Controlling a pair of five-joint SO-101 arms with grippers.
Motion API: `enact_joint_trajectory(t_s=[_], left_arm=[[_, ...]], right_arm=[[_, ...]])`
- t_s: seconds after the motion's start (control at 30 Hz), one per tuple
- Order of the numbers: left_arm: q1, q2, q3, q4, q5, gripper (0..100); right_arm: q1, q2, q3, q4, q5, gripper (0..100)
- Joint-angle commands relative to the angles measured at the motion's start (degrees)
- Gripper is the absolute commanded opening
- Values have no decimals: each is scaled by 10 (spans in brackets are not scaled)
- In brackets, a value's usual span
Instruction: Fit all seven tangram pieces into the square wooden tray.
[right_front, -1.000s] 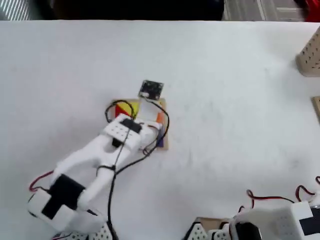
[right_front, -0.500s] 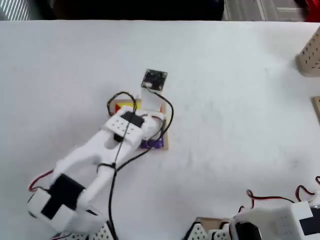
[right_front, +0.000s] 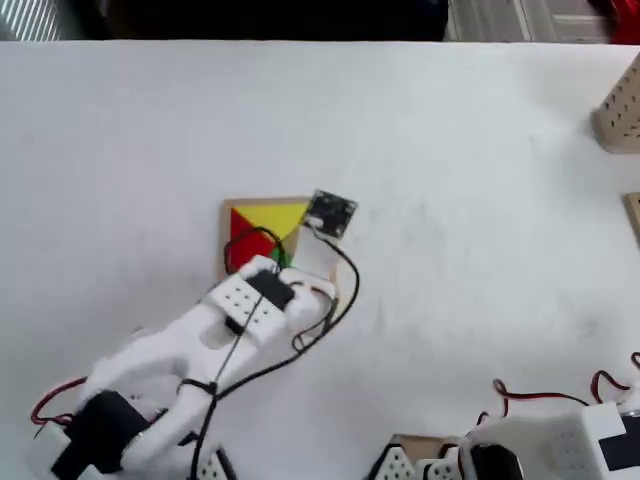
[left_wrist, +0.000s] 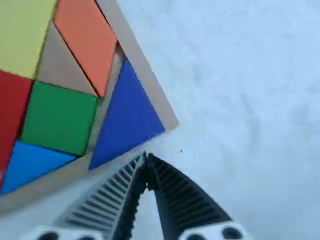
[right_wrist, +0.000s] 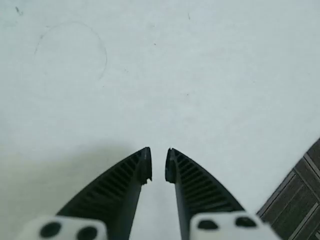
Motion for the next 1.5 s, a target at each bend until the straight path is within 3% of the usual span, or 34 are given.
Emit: enact_joint_trajectory(t_s=[0.0,0.13,0.47,0.87,1.47], left_arm=[[-5,-24,-2,-5,31,23],[-12,-8,-3,-39,31,23],[-13,134,-89,-34,31,23],[-27,55,-93,4,31,23],[-31,206,-191,3,31,23]], right_arm=[[-7,-5,-4,-8,5,63],[-5,-5,-4,-8,5,63],[-7,-5,-4,-8,6,63],[-7,-5,-4,-9,6,63],[-7,-5,-4,-9,6,63]])
